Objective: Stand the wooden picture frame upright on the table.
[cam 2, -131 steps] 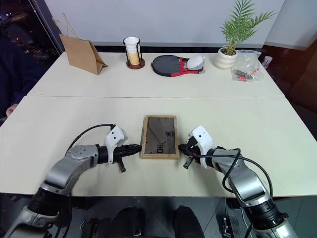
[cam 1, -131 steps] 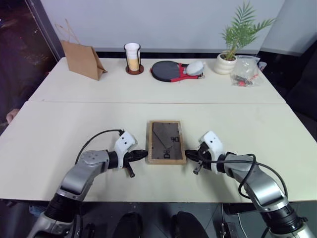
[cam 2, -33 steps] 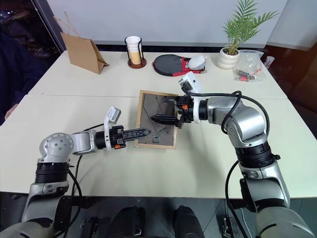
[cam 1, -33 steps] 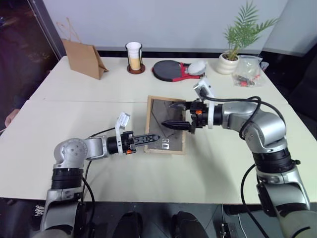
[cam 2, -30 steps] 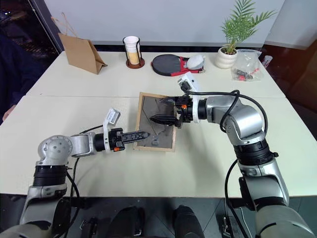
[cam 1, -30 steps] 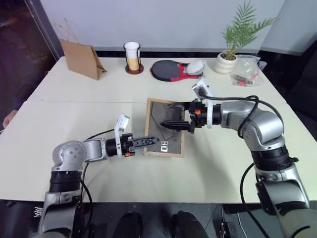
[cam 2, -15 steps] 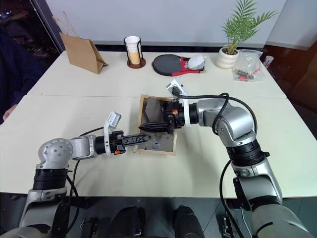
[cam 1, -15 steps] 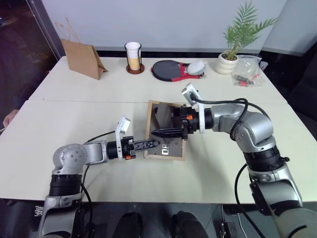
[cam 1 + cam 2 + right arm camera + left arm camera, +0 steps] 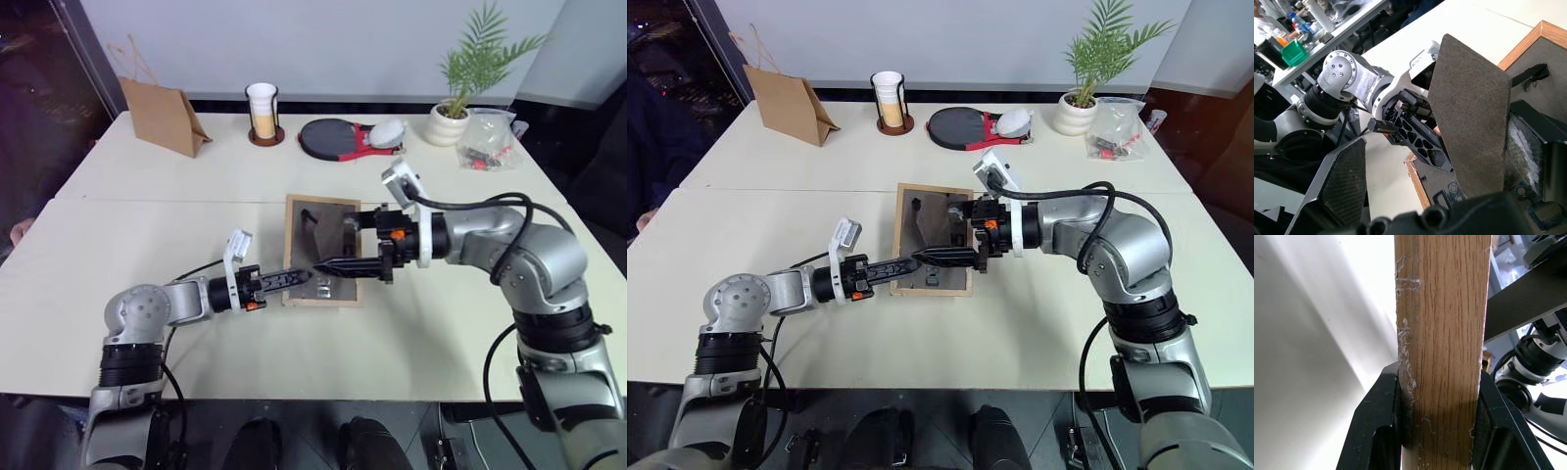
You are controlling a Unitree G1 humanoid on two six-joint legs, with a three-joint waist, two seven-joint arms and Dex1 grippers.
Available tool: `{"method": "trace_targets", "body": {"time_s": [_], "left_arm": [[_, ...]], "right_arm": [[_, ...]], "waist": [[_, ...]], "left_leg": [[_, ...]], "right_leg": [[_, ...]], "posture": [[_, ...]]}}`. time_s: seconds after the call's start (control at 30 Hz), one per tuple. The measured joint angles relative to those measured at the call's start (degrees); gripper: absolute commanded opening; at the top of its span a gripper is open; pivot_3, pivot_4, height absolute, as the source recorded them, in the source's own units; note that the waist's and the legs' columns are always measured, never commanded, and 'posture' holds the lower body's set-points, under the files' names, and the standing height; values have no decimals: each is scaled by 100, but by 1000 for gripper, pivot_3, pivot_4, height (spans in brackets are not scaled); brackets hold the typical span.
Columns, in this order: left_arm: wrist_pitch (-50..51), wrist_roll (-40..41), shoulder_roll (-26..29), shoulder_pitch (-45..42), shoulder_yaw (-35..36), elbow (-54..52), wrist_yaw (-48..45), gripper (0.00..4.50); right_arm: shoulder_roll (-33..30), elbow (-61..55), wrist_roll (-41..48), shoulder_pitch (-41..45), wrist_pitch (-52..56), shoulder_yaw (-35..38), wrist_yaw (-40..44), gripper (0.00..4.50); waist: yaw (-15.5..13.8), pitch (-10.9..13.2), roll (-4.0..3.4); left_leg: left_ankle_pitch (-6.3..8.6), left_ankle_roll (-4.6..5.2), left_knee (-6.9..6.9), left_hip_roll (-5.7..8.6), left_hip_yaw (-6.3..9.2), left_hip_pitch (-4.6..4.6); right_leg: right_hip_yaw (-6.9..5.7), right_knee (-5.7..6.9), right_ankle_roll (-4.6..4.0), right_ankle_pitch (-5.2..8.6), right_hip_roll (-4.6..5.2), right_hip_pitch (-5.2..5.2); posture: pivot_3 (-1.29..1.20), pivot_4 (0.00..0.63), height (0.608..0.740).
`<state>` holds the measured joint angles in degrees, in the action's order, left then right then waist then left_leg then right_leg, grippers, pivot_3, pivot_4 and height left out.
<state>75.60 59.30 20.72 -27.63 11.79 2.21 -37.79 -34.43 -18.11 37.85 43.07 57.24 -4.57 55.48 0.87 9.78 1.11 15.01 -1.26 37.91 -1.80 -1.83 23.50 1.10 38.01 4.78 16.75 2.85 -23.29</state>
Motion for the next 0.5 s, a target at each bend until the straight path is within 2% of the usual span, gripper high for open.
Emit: {"method": "trace_targets", "body": {"time_s": [0.33,0.43,0.5], "left_arm": [[-4,-3,-4,-39,-63,125,-97,1046],[-47,-16,74,-15,-72,146,-117,1046],[-96,-21,137,-6,-77,130,-177,1046]], "right_arm": [[-177,-207,178,-155,18,57,-160,4416],[-402,-214,45,-269,-140,50,-178,4416],[-789,-176,-244,-484,-449,43,-133,4416]], "waist": [[-4,0,0],[-6,0,0],[-15,0,0]], "left_leg": [[1,1,-4,1,0,1],[1,1,-6,1,0,2],[1,1,-9,2,-1,3]], "right_leg": [[0,-4,-1,1,5,-1],[-1,-6,-3,2,7,-2],[-1,-12,-4,2,9,-3]], "posture": [[0,150,740],[0,150,740],[0,150,740]]}}
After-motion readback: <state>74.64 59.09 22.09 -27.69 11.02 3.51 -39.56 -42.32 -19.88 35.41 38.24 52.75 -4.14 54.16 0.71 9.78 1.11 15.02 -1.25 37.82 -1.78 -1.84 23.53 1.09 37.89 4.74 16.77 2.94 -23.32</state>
